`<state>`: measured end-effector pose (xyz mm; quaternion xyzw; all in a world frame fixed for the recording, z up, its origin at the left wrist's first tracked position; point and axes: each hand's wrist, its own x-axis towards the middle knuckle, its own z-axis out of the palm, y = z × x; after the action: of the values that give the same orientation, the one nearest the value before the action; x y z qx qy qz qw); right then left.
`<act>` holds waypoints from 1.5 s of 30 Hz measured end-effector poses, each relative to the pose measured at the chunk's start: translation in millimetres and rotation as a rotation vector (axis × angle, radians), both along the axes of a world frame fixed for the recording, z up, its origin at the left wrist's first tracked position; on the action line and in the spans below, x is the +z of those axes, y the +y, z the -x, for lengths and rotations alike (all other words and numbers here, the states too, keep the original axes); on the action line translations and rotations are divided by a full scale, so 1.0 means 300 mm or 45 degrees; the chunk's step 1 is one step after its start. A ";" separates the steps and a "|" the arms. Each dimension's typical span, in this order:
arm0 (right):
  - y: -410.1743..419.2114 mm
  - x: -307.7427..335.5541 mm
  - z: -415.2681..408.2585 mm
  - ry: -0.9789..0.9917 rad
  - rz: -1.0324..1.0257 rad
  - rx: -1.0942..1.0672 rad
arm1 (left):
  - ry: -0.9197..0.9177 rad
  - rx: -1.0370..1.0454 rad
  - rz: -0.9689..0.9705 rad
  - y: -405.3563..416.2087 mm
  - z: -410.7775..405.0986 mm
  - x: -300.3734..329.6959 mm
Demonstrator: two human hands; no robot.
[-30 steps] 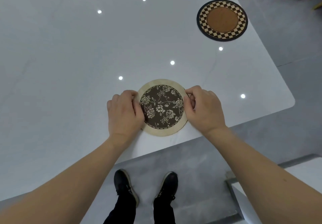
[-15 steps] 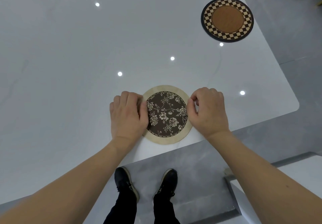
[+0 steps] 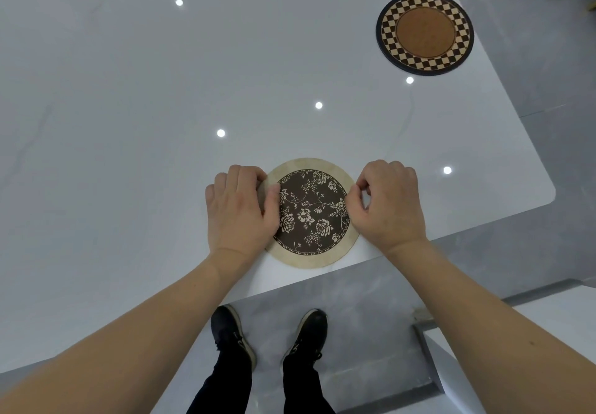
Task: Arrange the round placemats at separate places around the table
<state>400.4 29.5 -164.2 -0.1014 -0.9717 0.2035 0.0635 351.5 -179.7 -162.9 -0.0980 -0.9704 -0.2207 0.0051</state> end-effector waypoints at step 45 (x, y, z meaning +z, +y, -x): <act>-0.014 0.016 -0.010 0.034 -0.031 -0.014 | 0.023 -0.040 0.041 0.000 -0.005 0.001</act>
<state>403.3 25.4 -159.4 -0.1031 -0.9726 0.1928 0.0788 352.9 -179.8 -162.6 -0.1152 -0.9721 -0.2043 0.0087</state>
